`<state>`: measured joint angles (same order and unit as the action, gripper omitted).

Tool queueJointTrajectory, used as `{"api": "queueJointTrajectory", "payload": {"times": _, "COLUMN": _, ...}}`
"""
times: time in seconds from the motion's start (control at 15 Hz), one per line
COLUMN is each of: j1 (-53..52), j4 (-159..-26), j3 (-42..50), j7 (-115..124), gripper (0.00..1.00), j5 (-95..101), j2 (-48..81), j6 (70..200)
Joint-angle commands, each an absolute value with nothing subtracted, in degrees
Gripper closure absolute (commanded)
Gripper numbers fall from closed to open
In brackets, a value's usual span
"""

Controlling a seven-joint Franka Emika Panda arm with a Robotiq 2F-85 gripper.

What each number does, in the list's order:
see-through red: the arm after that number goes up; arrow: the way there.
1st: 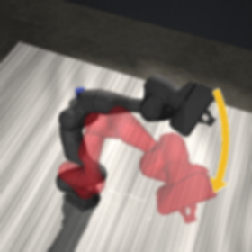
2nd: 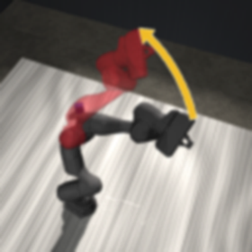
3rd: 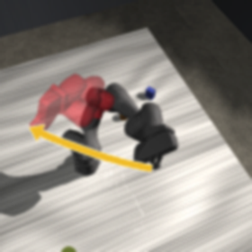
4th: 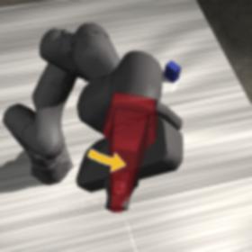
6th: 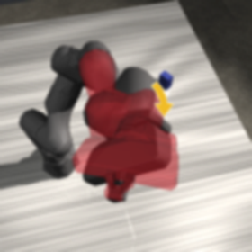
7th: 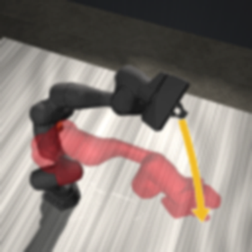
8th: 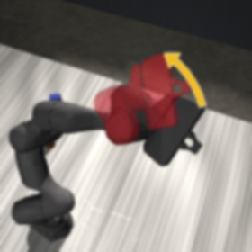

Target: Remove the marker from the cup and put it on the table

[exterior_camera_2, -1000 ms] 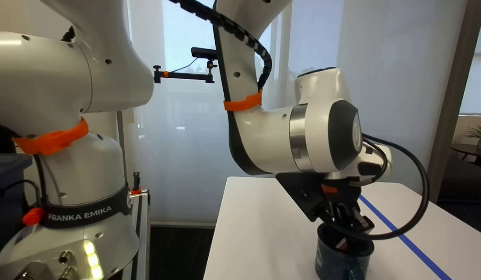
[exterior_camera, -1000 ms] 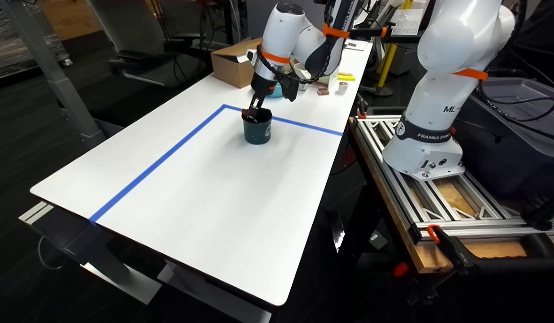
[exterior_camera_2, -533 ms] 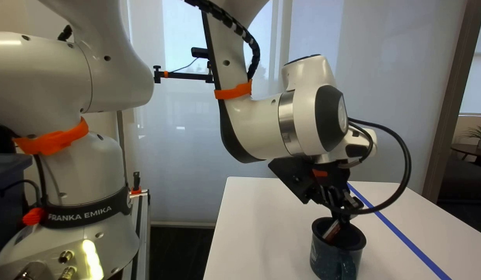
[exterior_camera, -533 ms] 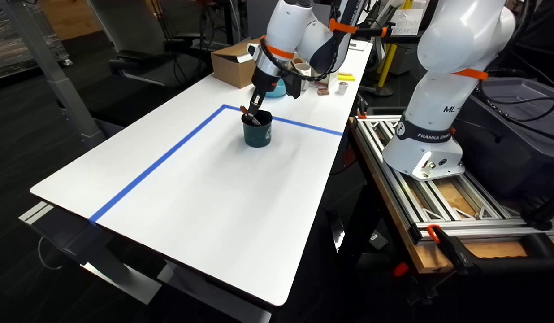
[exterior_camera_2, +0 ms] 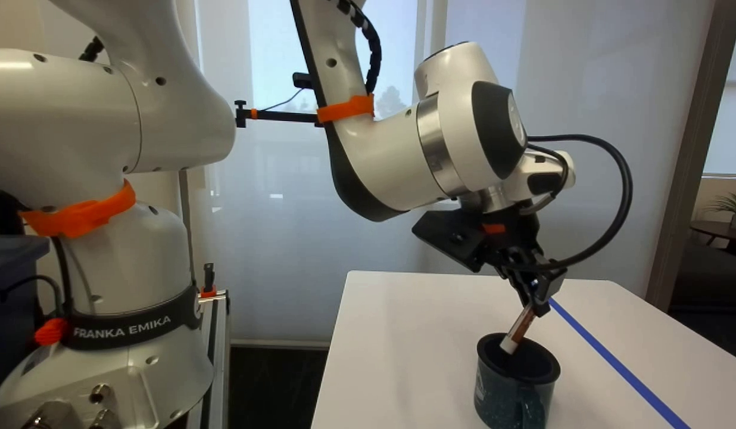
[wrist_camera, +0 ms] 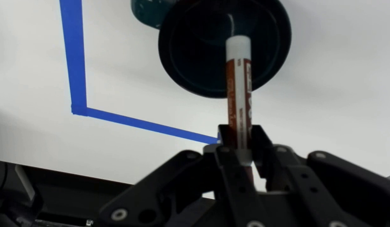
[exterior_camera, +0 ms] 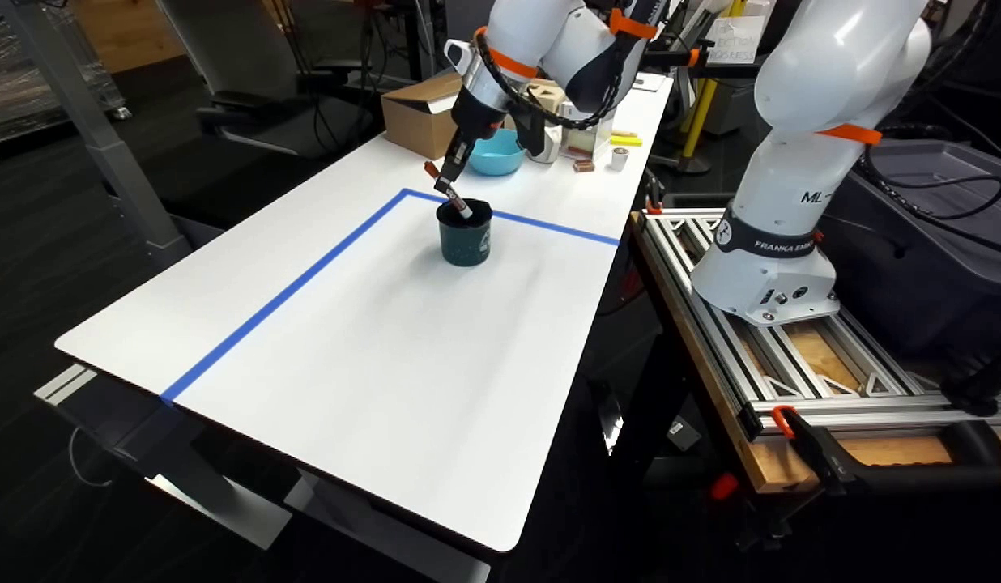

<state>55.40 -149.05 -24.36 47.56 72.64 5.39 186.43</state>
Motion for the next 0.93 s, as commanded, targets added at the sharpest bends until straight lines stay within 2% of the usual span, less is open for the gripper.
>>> {"api": "queueJointTrajectory", "payload": {"times": 0.0, "j1": 54.8, "j4": -150.7, "j3": -25.7, "j7": 47.8, "gripper": 0.95, "j5": 72.4, "j2": 2.3, "j6": 188.2}}
{"api": "queueJointTrajectory", "payload": {"times": 0.4, "j1": 52.6, "j4": -149.3, "j3": -29.0, "j7": 48.1, "gripper": 0.95, "j5": 72.0, "j2": 4.0, "j6": 187.9}}
{"api": "queueJointTrajectory", "payload": {"times": 0.47, "j1": 41.9, "j4": -151.3, "j3": -19.5, "j7": 39.1, "gripper": 0.95, "j5": 62.0, "j2": 3.3, "j6": 189.1}}
{"api": "queueJointTrajectory", "payload": {"times": 0.73, "j1": 28.0, "j4": -151.3, "j3": -10.0, "j7": 27.0, "gripper": 0.95, "j5": 45.7, "j2": 7.0, "j6": 189.0}}
{"api": "queueJointTrajectory", "payload": {"times": 0.8, "j1": 33.2, "j4": -149.7, "j3": -14.8, "j7": 32.9, "gripper": 0.95, "j5": 52.2, "j2": 8.5, "j6": 188.3}}
{"api": "queueJointTrajectory", "payload": {"times": 0.87, "j1": 31.6, "j4": -149.3, "j3": -14.0, "j7": 31.5, "gripper": 0.95, "j5": 50.9, "j2": 10.2, "j6": 188.6}}
